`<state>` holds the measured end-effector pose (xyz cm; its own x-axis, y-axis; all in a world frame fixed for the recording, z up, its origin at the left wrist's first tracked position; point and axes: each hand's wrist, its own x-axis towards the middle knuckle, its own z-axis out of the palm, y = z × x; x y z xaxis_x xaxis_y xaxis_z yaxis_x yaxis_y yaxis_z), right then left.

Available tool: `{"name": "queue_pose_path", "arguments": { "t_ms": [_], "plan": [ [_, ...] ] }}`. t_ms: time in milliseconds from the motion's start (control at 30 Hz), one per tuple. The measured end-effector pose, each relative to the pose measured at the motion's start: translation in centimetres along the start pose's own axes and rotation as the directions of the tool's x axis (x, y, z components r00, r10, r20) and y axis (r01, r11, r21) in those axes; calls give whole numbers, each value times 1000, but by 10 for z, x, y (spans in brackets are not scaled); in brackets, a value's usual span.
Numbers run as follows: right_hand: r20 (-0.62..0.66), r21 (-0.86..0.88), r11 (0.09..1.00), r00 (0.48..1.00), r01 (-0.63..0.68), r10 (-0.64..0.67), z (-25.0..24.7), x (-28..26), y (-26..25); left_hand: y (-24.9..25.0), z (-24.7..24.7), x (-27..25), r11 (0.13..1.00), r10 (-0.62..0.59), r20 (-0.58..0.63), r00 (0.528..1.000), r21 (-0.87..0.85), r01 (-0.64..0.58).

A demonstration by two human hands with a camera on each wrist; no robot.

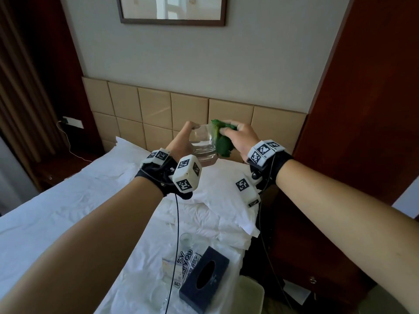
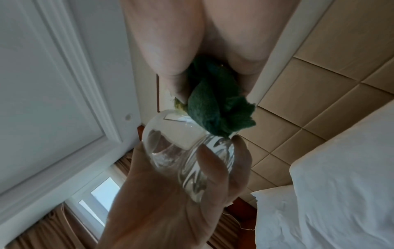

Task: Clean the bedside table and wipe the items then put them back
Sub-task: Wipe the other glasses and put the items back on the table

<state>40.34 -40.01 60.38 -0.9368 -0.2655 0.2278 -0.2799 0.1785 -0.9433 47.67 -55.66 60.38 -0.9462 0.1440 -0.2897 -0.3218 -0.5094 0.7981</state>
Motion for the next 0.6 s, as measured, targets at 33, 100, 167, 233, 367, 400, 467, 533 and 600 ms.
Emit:
{"name": "queue_pose_path", "arguments": {
  "t_ms": [33,100,167,233,367,400,467,533,600],
  "plan": [
    [13,23,999,1000,-29,29,1,1,0,2,-1,0,1000,-1,13,1000,24,1],
    [44,88,990,994,-108,104,0,2,-1,4,-2,0,995,-1,42,999,99,-3],
    [76,129,978,985,-162,153,-1,3,-1,6,-2,0,987,-16,46,999,159,9],
    [90,137,975,982,-175,164,-2,4,-1,7,-4,2,987,-28,38,999,159,22],
    [55,128,978,986,-163,157,0,7,3,9,-4,7,996,-33,3,999,79,32],
    [54,127,980,987,-155,149,0,8,4,8,-3,8,998,-33,-3,999,58,33],
    [58,112,985,990,-132,126,0,9,6,8,-3,11,998,-40,-18,999,43,41],
    [48,84,992,995,-97,93,0,9,9,6,-4,14,998,-58,-3,998,11,58],
    [23,56,997,999,-46,44,0,10,10,6,-5,20,997,-67,23,997,-20,68]
  ]
}}
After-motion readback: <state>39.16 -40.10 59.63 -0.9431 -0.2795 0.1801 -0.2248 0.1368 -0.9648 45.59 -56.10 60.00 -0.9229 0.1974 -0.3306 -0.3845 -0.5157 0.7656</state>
